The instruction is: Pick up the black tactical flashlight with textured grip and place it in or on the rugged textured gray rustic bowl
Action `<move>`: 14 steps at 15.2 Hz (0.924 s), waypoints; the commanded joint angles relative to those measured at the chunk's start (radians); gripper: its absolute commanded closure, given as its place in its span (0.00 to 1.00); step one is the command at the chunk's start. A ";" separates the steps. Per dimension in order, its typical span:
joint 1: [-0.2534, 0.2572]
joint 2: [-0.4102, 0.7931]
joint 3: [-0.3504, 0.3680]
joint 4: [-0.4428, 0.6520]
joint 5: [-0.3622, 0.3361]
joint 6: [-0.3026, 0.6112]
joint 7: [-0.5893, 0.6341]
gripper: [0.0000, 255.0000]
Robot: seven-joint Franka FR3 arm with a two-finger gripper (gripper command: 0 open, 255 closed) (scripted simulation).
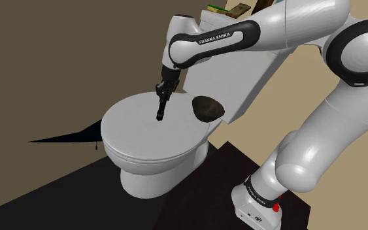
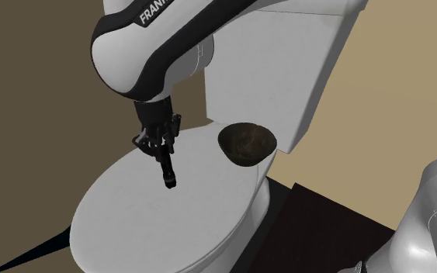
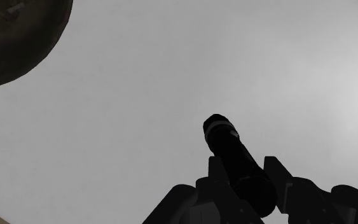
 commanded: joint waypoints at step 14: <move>-0.001 -0.066 -0.001 0.126 0.003 -0.192 -0.002 1.00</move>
